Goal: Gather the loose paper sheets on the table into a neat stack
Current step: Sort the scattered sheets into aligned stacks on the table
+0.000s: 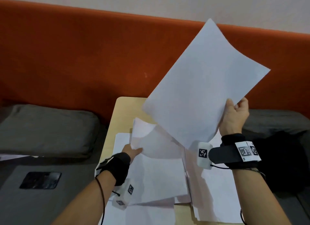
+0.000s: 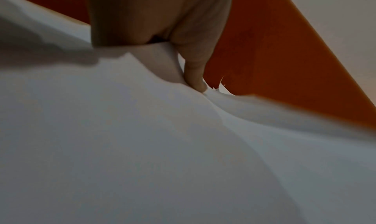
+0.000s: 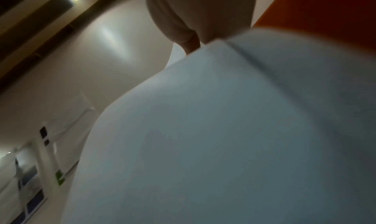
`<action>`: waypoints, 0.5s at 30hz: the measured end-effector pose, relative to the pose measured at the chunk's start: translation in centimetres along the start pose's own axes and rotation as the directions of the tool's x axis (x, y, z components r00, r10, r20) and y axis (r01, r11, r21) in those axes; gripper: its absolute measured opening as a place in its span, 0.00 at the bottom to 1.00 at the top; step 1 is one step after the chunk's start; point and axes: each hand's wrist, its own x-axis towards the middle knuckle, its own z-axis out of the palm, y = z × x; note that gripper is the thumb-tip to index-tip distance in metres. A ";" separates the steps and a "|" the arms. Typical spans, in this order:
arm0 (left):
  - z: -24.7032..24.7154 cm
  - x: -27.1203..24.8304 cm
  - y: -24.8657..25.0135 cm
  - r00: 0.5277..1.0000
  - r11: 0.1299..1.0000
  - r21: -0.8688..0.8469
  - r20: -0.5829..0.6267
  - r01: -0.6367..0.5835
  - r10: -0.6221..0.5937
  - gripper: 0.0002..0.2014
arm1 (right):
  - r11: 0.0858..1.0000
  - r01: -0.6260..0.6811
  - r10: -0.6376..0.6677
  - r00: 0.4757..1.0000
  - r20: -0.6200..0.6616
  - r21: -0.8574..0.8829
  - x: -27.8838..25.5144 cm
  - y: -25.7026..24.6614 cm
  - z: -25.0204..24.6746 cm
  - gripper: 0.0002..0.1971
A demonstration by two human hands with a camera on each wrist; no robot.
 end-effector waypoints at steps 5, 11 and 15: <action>0.1 0.1 0.4 0.998 0.995 0.082 -0.027 0.055 -0.053 0.29 | 0.988 -0.039 0.062 0.987 0.150 -0.150 -0.8 2.1 1.3 0.14; -0.6 0.6 0.5 0.994 0.986 0.130 -0.006 0.106 -0.106 0.15 | 0.749 -0.142 0.435 0.843 0.318 -0.647 -5.3 9.6 0.3 0.21; -0.4 0.2 0.8 0.993 0.988 0.099 -0.044 0.117 -0.113 0.30 | 0.569 -0.183 0.622 0.733 0.275 -0.801 -7.3 12.6 -1.5 0.26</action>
